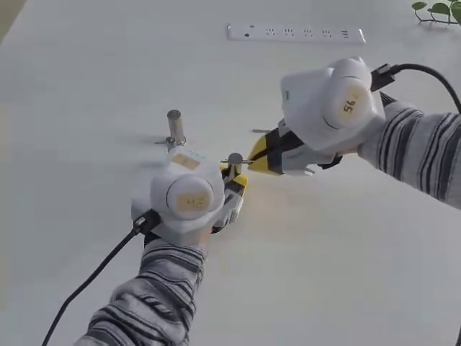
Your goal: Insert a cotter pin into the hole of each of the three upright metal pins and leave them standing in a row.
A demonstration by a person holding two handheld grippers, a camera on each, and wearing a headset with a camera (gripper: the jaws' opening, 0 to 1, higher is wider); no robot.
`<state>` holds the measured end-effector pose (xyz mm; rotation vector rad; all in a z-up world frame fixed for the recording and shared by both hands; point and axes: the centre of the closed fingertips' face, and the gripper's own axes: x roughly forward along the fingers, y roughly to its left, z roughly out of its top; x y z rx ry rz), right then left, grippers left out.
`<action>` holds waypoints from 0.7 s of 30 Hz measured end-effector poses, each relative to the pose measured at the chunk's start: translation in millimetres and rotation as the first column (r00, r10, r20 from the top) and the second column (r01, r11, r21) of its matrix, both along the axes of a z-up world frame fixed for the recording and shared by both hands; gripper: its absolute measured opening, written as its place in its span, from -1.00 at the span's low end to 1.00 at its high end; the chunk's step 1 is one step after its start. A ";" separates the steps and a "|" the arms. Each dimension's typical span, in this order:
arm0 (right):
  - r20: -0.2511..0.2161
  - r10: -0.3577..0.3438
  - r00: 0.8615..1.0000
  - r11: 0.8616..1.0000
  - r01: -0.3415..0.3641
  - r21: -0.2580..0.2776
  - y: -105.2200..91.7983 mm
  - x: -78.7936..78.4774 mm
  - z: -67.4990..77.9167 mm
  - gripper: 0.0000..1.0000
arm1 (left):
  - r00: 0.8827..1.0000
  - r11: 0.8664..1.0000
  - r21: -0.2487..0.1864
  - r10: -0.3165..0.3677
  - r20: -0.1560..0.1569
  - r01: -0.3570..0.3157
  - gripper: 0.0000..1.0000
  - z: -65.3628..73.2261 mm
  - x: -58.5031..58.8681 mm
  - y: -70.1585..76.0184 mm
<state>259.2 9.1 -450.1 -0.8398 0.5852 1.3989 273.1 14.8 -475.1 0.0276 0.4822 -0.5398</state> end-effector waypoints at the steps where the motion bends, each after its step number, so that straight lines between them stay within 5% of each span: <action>1: -0.003 -0.008 1.000 1.000 0.008 0.004 -0.2 0.7 0.0 -1.00 | 1.000 1.000 0.000 0.000 0.000 0.000 -0.80 0.0 0.0 -0.1; 21: -0.046 -0.083 0.995 0.996 0.085 0.035 -5.7 0.2 8.0 -1.00 | 1.000 1.000 0.000 0.005 -0.001 -0.005 -0.80 -0.6 -0.3 0.2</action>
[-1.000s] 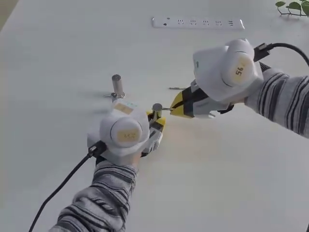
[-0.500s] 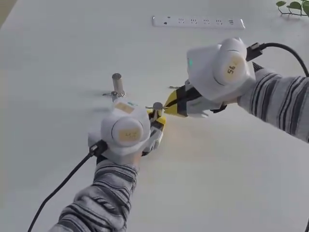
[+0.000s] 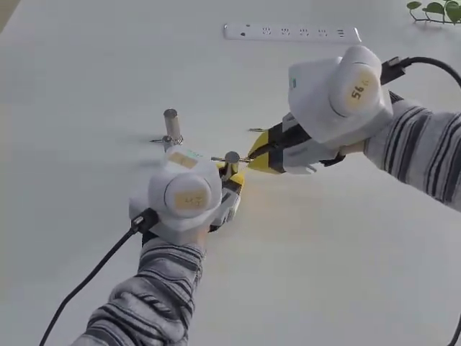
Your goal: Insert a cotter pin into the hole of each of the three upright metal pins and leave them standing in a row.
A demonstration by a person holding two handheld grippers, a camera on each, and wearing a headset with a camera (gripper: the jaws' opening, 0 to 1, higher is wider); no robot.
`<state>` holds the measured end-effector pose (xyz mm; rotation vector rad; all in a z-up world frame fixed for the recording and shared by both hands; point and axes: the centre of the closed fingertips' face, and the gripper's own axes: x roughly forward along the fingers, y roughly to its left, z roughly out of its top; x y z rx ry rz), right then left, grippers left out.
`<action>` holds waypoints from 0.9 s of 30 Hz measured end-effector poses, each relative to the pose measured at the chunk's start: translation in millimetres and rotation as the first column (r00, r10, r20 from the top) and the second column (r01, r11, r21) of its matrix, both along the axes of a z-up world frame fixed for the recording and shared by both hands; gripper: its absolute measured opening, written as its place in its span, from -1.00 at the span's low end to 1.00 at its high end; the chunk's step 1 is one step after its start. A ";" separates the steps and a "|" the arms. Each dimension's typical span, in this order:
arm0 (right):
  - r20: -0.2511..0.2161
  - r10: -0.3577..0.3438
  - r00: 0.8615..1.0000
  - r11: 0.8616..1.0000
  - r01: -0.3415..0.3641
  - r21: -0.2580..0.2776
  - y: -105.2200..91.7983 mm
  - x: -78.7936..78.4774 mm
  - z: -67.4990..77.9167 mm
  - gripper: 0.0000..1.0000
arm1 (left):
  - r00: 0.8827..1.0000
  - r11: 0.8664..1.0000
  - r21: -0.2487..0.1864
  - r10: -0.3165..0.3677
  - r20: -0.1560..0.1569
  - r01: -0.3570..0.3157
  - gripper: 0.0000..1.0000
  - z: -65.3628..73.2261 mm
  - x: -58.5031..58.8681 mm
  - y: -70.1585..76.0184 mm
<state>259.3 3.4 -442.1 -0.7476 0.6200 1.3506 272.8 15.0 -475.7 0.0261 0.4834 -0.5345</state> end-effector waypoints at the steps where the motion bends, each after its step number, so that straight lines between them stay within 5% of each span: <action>1: 0.002 -0.006 1.000 1.000 0.006 -0.002 0.1 0.7 -0.2 -1.00 | 1.000 1.000 -0.001 0.001 -0.001 -0.001 -0.80 0.0 -0.1 0.0; 27: 0.002 -0.001 1.000 1.000 0.001 0.003 5.3 2.8 -1.4 -1.00 | 1.000 1.000 -0.017 0.017 -0.020 -0.018 -0.78 -0.5 -0.5 -0.1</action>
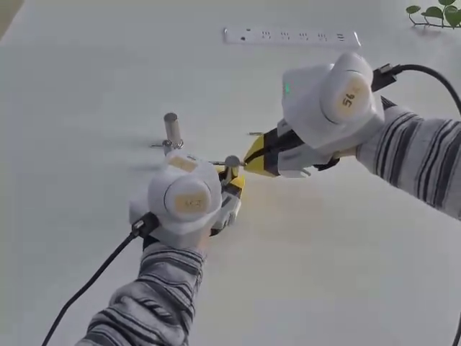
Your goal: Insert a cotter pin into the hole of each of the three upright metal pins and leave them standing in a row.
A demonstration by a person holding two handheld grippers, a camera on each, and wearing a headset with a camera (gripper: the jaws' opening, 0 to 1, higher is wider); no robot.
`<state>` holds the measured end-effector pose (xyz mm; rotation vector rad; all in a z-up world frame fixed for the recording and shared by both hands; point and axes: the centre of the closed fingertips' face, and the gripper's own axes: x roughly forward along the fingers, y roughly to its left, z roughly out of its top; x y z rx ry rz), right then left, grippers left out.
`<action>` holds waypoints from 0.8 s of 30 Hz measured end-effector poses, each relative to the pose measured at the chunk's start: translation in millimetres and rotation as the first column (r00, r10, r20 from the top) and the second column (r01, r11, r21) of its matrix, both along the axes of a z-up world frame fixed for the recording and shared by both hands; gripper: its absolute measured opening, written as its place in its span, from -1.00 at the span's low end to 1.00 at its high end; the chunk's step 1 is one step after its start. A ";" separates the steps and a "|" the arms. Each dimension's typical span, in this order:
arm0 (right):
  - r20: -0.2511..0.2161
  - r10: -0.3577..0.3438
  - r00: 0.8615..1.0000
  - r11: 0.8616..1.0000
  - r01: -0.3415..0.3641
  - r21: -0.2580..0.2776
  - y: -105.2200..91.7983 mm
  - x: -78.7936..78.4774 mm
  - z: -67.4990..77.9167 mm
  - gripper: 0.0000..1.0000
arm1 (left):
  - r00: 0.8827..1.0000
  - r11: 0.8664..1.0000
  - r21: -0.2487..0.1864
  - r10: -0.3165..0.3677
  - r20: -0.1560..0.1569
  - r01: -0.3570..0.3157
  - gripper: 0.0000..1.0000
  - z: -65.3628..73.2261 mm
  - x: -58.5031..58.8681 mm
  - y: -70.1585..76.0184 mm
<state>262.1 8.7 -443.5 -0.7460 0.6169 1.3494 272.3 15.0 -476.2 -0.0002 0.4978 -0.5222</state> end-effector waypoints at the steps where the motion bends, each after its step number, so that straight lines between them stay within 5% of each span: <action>1: 0.000 -0.001 1.000 1.000 0.001 0.000 0.3 -0.3 -0.9 -1.00 | 1.000 1.000 0.003 -0.002 0.001 0.002 -0.78 0.0 0.0 0.0; 10: -0.010 -0.020 1.000 1.000 0.020 -0.013 -0.7 -1.0 -2.3 -0.89 | 1.000 1.000 0.020 -0.015 -0.018 0.015 -0.55 -1.7 -2.6 9.1; 19: -0.045 -0.053 0.998 0.997 0.055 0.046 12.9 -3.4 7.7 -0.72 | 0.997 0.997 0.013 -0.073 -0.004 0.073 -0.25 15.6 -17.4 13.6; 24: -0.071 -0.063 0.995 0.997 0.066 0.046 20.6 -6.9 2.0 -0.66 | 0.997 0.997 0.006 -0.075 -0.005 0.075 -0.17 22.9 -27.7 19.1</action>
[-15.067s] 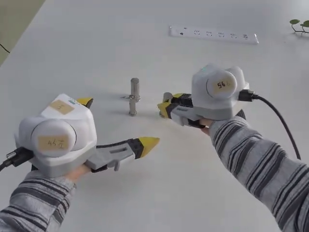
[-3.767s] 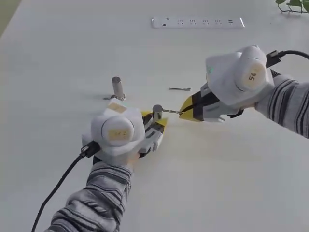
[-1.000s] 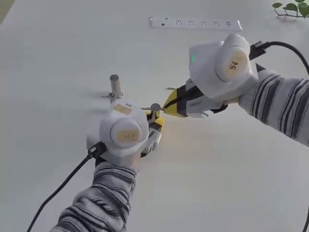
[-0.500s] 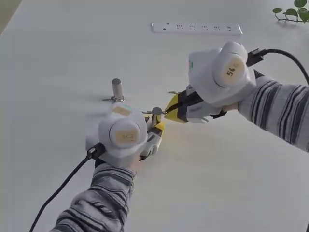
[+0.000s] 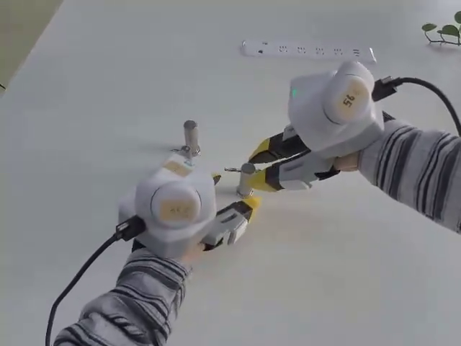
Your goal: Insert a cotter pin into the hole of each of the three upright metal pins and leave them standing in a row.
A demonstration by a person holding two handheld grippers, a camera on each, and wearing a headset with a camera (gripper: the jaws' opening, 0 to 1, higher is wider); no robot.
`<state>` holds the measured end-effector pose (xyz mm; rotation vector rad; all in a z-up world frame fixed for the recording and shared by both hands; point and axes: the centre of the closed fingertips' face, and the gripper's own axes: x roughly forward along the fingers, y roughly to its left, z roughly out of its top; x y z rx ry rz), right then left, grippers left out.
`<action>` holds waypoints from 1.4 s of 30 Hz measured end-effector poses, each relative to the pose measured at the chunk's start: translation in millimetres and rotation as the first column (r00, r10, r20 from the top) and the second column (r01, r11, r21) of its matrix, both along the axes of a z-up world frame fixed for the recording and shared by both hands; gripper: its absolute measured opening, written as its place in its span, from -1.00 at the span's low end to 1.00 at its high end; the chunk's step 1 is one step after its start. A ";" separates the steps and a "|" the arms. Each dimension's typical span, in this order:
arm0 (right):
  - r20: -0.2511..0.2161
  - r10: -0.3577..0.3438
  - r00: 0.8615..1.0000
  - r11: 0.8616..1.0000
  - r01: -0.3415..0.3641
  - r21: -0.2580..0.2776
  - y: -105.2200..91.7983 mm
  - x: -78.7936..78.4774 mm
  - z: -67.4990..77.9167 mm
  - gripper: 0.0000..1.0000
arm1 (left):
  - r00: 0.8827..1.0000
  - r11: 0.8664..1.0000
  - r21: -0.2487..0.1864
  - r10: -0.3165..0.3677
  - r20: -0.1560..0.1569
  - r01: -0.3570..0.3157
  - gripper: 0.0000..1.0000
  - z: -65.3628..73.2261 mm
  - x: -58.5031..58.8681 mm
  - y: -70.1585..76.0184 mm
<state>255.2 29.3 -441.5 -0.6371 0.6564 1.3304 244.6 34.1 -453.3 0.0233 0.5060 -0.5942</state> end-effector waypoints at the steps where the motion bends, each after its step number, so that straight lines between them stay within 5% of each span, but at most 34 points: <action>1: -0.003 -0.001 1.000 1.000 0.001 -0.004 -0.3 1.4 -3.4 -0.67 | 1.000 1.000 -0.004 0.000 -0.002 0.000 -0.15 1.2 -1.6 1.0; 25: -0.029 -0.020 0.999 1.000 0.020 0.004 6.3 7.8 -13.8 -0.83 | 0.997 0.998 -0.003 0.057 0.047 -0.057 0.37 27.3 -7.7 42.5; 42: 0.001 -0.015 1.000 0.999 0.015 -0.028 4.7 24.2 -9.3 -0.83 | 0.995 0.998 -0.006 0.061 0.075 -0.061 0.84 37.8 -10.3 64.7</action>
